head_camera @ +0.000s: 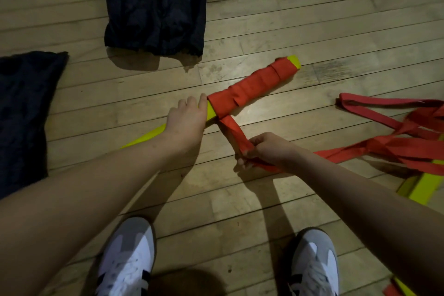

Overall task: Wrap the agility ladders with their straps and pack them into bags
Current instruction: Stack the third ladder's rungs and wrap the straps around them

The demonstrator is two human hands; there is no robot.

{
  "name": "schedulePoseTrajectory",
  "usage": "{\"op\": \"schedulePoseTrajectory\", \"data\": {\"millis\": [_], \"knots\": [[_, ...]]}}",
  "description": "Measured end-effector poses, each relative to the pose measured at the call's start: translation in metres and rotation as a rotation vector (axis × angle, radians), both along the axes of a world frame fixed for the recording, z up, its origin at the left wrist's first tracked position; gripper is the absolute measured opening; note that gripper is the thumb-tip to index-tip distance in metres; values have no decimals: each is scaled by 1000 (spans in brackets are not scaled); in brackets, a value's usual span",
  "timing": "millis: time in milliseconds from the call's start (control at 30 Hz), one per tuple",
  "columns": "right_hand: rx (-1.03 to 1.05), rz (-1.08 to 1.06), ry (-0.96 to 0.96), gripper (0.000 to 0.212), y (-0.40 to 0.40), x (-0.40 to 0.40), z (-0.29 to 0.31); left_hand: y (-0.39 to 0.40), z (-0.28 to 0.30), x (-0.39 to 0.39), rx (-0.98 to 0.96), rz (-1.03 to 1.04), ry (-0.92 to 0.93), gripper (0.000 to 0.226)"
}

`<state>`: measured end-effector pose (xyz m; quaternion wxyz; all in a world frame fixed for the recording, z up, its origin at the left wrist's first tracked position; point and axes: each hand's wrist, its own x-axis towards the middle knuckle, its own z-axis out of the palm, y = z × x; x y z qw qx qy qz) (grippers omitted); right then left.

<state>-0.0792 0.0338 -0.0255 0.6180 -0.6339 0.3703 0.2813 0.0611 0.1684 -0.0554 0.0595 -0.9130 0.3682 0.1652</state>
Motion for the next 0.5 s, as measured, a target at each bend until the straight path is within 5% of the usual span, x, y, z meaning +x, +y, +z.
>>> {"op": "schedulePoseTrajectory", "data": {"millis": [500], "knots": [[-10, -98, -57, 19, 15, -1, -7, 21, -2, -46, 22, -248, 12, 67]]}}
